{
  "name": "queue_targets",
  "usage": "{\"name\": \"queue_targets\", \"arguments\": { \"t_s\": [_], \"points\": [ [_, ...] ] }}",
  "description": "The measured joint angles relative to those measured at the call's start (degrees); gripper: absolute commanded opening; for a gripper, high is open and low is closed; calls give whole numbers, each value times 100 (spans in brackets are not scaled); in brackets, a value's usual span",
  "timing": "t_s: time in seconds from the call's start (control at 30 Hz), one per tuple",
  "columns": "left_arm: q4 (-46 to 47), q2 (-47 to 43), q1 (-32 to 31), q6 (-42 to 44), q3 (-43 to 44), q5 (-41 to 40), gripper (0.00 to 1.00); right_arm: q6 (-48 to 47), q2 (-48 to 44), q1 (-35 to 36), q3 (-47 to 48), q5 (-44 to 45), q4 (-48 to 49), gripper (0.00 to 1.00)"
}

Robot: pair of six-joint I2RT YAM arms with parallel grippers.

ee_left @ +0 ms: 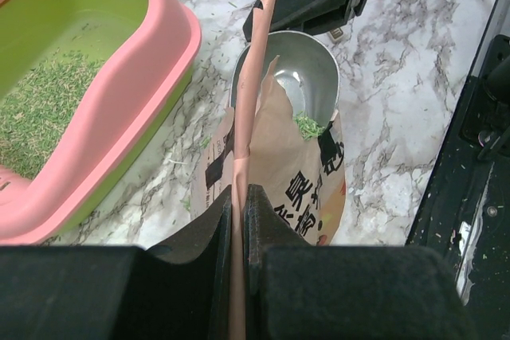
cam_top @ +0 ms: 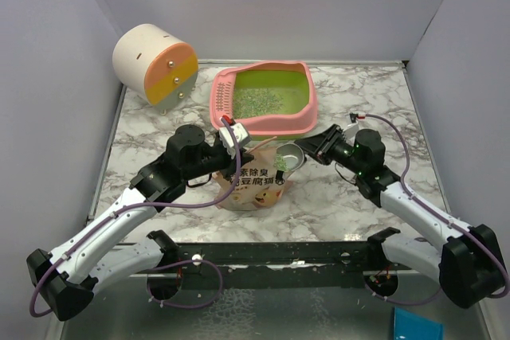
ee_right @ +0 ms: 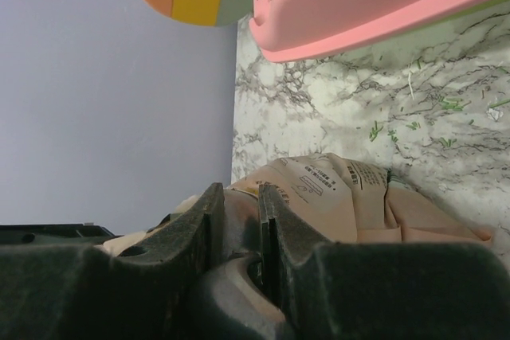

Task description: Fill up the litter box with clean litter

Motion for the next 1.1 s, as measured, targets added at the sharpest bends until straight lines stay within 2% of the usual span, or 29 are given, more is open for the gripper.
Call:
{"name": "queue_targets", "arguments": {
  "t_s": [0.6,1.1],
  "points": [
    [2,0,2,0,-2,-44,0,782,-181,-525,-662,-221,1014,1],
    [-2,0,0,-7,-15,-42,0,1882,444,-595,-1751,-151,3333,1]
  ]
}}
